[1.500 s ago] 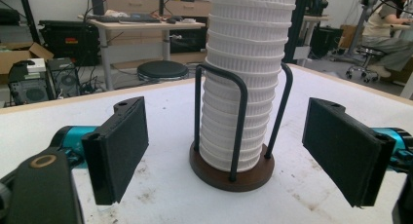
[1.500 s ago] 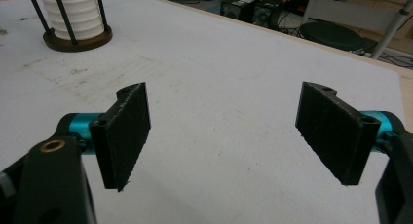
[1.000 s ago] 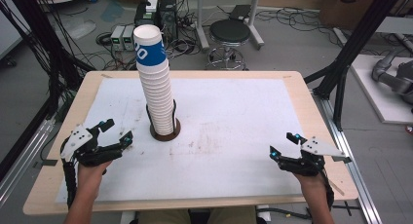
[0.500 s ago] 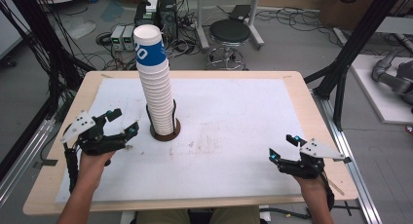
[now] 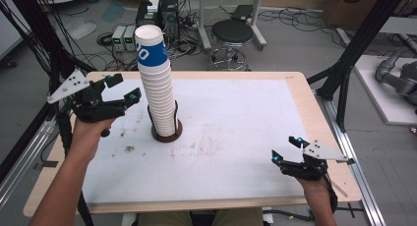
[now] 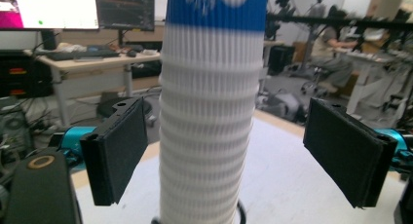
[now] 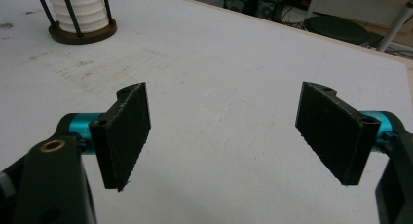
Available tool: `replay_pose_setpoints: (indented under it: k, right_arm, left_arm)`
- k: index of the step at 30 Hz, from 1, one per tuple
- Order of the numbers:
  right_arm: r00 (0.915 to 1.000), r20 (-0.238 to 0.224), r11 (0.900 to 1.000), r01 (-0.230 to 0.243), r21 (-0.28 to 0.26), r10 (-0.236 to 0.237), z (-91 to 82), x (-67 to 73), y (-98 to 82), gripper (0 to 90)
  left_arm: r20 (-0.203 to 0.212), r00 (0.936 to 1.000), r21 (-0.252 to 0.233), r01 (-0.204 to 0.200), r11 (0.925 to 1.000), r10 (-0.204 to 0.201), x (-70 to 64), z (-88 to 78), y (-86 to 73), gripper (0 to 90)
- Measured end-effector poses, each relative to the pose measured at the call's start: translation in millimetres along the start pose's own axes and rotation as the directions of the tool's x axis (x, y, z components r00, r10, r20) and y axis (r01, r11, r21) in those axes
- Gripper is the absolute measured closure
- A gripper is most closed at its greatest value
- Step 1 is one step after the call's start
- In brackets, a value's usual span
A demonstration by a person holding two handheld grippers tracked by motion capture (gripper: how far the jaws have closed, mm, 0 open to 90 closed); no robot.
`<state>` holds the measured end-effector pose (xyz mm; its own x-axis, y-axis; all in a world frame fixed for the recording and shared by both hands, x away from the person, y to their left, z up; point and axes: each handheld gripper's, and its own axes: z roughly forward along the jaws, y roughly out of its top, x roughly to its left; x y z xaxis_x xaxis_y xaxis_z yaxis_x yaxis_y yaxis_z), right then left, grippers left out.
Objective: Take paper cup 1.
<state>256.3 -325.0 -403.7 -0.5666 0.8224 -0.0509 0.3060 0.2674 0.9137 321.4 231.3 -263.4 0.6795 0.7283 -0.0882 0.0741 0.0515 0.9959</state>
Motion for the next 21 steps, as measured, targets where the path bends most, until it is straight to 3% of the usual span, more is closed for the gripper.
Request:
replay_pose_setpoints:
  k: [8, 11, 16, 21]
  right_arm:
    - [1.0000, -0.004, 1.000, -0.001, 0.004, 0.001, 1.2, -0.3, -0.2, 20.8]
    - [1.0000, -0.002, 1.000, -0.002, 0.004, 0.002, 0.4, -0.6, -0.1, 20.8]
    - [1.0000, -0.003, 1.000, -0.004, -0.001, 0.004, -0.1, -1.3, -0.5, 20.8]
    - [1.0000, -0.002, 1.000, -0.008, -0.002, 0.008, -1.0, -1.9, -0.6, 20.8]
  left_arm:
    - [-0.004, 0.9995, 0.008, -0.031, 0.9995, 0.031, 4.6, 15.5, 36.9, 16.1]
    - [0.016, 0.9991, 0.014, -0.038, 0.9992, 0.038, 5.5, 25.1, 54.6, 16.1]
    - [0.006, 0.9992, 0.030, -0.040, 0.9987, 0.040, 6.5, 36.3, 69.1, 16.1]
    - [0.020, 0.9991, 0.036, -0.039, 0.9986, 0.038, 6.6, 50.5, 86.5, 16.1]
